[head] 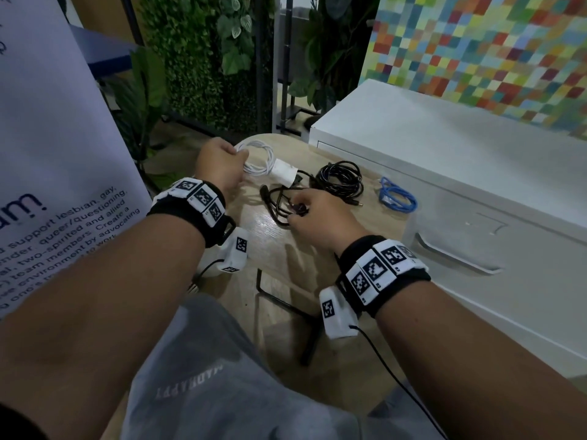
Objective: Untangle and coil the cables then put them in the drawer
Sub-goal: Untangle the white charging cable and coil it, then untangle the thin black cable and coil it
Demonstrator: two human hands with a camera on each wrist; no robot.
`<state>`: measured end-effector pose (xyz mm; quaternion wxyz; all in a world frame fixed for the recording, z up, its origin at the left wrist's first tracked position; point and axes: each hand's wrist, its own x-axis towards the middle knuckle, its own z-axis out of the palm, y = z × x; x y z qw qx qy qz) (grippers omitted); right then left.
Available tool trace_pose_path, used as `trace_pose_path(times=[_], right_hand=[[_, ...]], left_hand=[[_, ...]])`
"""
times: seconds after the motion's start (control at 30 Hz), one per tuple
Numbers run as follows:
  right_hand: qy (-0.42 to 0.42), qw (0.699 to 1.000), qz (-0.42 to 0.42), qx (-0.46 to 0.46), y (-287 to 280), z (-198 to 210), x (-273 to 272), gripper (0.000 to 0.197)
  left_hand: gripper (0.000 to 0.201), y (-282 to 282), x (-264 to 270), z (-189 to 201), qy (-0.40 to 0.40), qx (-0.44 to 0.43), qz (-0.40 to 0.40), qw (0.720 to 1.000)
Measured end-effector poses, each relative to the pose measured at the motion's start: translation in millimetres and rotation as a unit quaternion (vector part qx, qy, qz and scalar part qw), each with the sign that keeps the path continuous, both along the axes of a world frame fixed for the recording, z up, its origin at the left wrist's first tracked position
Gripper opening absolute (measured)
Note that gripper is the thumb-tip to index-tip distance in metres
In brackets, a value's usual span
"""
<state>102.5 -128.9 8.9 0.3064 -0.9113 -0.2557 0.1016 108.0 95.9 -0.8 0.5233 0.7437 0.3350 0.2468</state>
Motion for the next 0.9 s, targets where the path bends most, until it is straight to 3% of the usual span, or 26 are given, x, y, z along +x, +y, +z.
trace_pose_path(times=[0.07, 0.2, 0.3, 0.4, 0.47, 0.6, 0.7, 0.9], right_hand=[[-0.001, 0.999, 0.007, -0.037, 1, 0, -2, 0.024], [-0.019, 0.996, 0.005, -0.082, 3, -2, -2, 0.022], [-0.020, 0.995, -0.003, -0.099, 4, -3, -1, 0.024], [-0.022, 0.993, -0.005, -0.114, 5, -2, -1, 0.025], [-0.020, 0.993, -0.005, -0.120, 4, 0, -1, 0.024], [-0.004, 0.994, -0.020, -0.111, -1, 6, 0, 0.022], [-0.002, 0.997, -0.020, -0.080, -4, 11, -3, 0.023], [-0.039, 0.999, -0.007, -0.034, -5, 15, -7, 0.025]], left_hand=[[0.021, 5, -2, 1, 0.011, 0.020, 0.002, 1.000], [0.015, 15, -6, 8, -0.016, -0.030, 0.020, 0.999], [0.011, 21, -14, 1, 0.017, -0.024, 0.005, 1.000], [0.009, 24, -23, -9, 0.099, 0.056, -0.032, 0.993], [0.020, 27, -28, -9, 0.146, 0.118, -0.045, 0.981], [0.033, 27, -35, 5, 0.190, 0.144, -0.076, 0.968], [0.032, 25, -36, 9, 0.216, 0.166, -0.111, 0.956], [0.035, 16, -41, 10, 0.216, 0.175, -0.103, 0.955]])
